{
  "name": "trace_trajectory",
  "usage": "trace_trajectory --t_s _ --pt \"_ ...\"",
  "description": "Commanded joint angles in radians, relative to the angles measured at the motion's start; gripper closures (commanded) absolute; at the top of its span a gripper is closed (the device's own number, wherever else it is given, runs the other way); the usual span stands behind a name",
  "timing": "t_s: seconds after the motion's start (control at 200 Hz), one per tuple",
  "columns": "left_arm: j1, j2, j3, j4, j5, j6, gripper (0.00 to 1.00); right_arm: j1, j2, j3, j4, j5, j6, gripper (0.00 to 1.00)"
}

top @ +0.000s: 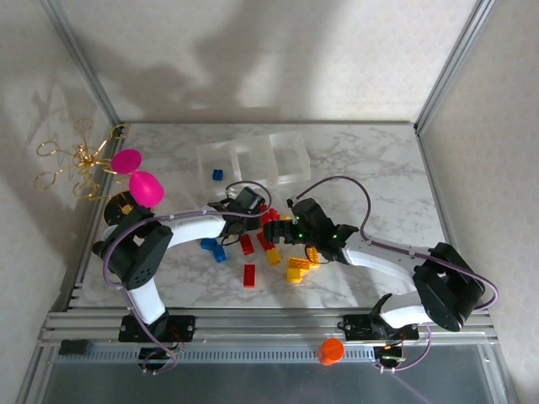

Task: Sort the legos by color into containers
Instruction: Pick up the lego from the center of the table, then place the lego in the container.

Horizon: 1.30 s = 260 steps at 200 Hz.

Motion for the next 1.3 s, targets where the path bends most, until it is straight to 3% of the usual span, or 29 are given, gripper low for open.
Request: trace_trajectory --t_s 0.0,0.426,0.691,0.876,1.297 --pt "-0.003 -0.011 -0.044 -0.06 -0.038 -0.01 0.37 0.007 -0.001 0.023 -0.018 0.026 -0.013 0.01" --pt "-0.002 -0.003 -0.032 -0.04 -0.025 -0.004 0.49 0.006 0.006 0.03 -0.018 0.025 -0.008 0.01" --pt "0.012 -0.102 0.019 -0.125 -0.12 0.022 0.55 0.005 -0.007 0.056 -0.028 0.028 -0.019 0.01" --pt "0.072 -0.131 0.119 -0.156 -0.203 0.07 0.56 -0.024 -0.018 0.094 -0.025 0.041 -0.023 0.01" --pt "0.278 0.162 0.441 -0.066 -0.185 0.183 0.58 -0.102 0.003 0.166 0.005 0.051 -0.054 0.01"
